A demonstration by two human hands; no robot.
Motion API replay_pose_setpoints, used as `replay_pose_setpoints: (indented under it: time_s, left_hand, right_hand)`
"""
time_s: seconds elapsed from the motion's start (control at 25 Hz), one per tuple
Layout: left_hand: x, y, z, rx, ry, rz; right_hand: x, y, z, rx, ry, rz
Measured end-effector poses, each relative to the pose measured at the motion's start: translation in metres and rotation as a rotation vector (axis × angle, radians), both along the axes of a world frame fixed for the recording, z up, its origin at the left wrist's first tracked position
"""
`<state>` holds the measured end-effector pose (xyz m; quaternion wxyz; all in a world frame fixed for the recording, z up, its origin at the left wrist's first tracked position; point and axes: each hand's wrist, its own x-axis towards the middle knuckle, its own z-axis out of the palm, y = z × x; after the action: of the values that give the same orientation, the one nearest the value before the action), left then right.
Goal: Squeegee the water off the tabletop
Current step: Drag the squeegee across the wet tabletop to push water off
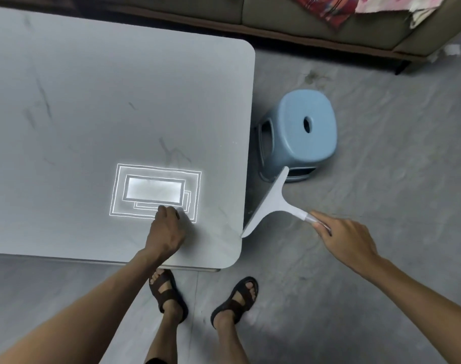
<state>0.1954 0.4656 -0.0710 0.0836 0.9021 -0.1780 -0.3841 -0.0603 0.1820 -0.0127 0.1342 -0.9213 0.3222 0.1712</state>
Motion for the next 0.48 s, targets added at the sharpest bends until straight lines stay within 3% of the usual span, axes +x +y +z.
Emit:
replay_pose_setpoints:
  time_s: [0.16, 0.32, 0.48]
  left_hand:
    - [0.006, -0.024, -0.002, -0.087, -0.053, 0.033]
    - [0.025, -0.047, -0.027, 0.018, -0.039, 0.015]
    - [0.035, -0.053, -0.039, 0.06, 0.022, 0.0]
  right_hand:
    - [0.032, -0.008, 0.018, 0.119, -0.153, -0.204]
    - [0.157, -0.025, 0.011, 0.353, -0.256, -0.436]
    - [0.299, -0.054, -0.006, 0.376, -0.404, -0.533]
